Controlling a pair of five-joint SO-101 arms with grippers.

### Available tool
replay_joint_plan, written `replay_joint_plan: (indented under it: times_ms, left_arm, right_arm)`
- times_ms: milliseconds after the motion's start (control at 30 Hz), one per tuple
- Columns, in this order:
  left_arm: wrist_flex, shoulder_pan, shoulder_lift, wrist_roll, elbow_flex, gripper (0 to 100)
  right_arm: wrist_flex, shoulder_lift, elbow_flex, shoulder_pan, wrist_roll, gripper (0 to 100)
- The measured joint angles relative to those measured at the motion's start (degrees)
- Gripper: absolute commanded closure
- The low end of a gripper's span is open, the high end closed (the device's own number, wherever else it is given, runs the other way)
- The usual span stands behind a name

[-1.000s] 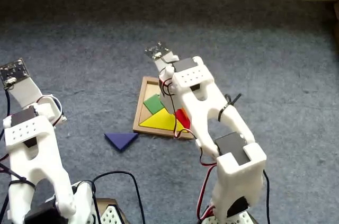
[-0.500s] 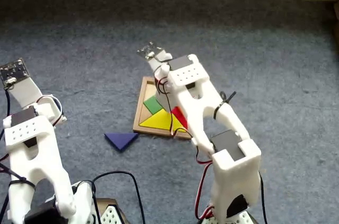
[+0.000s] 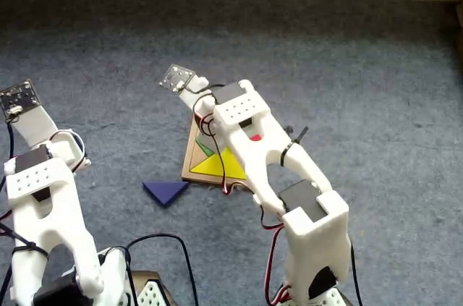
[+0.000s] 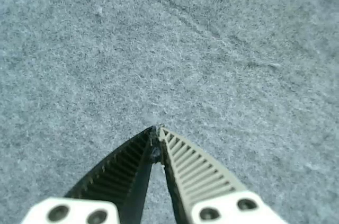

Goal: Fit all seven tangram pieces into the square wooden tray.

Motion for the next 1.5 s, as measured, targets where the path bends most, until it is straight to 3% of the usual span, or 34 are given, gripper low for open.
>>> replay_joint_plan:
  times_ms: [333, 867, 1100, 1500]
  left_arm:
    - [0.0, 0.0, 0.0, 0.0, 0.0, 99]
    - [-0.1, 0.0, 0.0, 0.0, 0.0, 99]
    - [-0.1, 0.0, 0.0, 0.0, 0.0, 99]
    - [-0.1, 0.0, 0.0, 0.0, 0.0, 99]
  right_arm:
    - [-1.8, 6.7, -4.7, 2.5, 0.2, 84.6]
    - [3.4, 13.5, -14.0, 4.8, 0.3, 84.7]
    - [10.8, 13.5, -17.6, 5.0, -2.3, 84.6]
    - [11.8, 13.7, -20.7, 5.0, -7.0, 84.6]
